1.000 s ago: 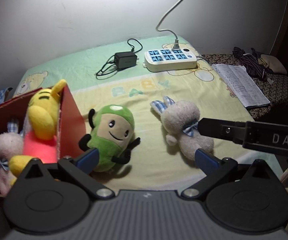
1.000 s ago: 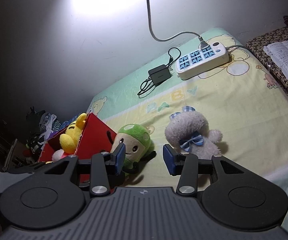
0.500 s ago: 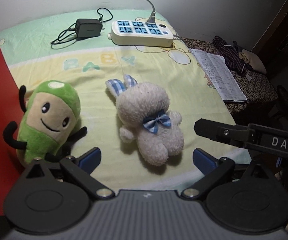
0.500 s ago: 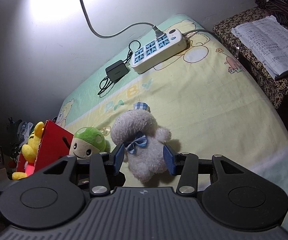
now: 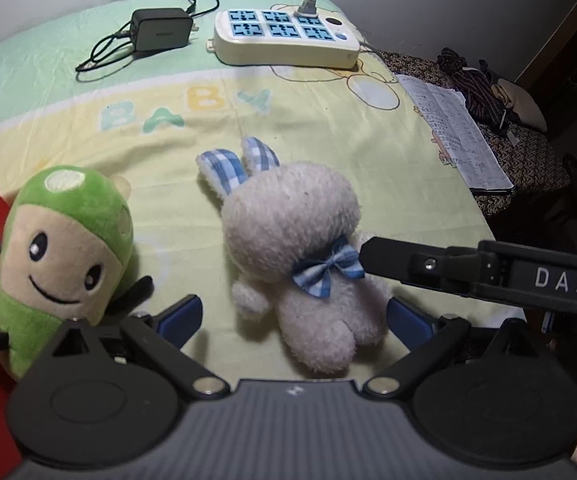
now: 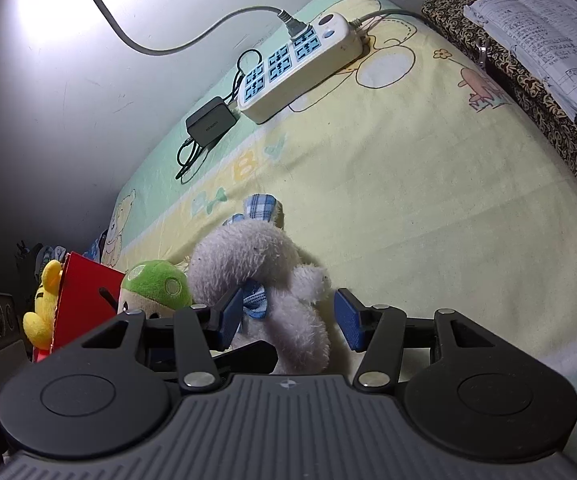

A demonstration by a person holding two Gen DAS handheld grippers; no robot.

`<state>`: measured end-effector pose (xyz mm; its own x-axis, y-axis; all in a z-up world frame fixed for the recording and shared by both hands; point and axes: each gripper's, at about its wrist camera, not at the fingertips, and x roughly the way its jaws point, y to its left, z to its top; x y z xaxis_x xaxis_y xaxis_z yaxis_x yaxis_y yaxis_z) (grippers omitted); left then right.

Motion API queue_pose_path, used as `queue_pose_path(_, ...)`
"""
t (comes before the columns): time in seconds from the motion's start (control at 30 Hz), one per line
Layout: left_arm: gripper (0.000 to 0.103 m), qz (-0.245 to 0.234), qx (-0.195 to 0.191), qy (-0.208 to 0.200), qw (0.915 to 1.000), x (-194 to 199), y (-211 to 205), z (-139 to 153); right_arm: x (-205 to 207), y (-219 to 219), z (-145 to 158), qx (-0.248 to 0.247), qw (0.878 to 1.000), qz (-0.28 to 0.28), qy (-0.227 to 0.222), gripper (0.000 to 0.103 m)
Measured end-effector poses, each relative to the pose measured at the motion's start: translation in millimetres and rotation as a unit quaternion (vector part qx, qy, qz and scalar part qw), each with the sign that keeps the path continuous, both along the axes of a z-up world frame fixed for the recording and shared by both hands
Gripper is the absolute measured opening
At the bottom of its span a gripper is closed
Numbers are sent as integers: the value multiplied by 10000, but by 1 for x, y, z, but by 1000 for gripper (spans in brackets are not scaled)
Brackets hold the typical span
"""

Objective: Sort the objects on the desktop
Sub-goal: 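Grasp the grey bunny with the blue bow using the right gripper, then lift the grey bunny with the right gripper toward the red box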

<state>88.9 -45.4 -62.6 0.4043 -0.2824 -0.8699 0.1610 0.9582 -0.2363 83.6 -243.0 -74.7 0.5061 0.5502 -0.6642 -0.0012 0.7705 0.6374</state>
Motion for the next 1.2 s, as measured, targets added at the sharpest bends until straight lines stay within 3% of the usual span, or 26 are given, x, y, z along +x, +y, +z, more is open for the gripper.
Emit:
queue_pose_path(0.23,93,-106,-122,132,9998,14,-1,-11,14,4,-13,166,9997,148,129,55)
queue_pose_path(0.6,94,-227,-317,59,9992,24,0,-16,27,6,-29,618,9972,348,228,56)
queue_pose_path(0.8,90,-370,-315,15,9988,21,-4,-15,27,7,-32,824,9947,518,327,47)
queue_pose_path(1.2,88,-482,-256,-172,9984,2,-10,0,13,3,-21,855,9937,623,375,45)
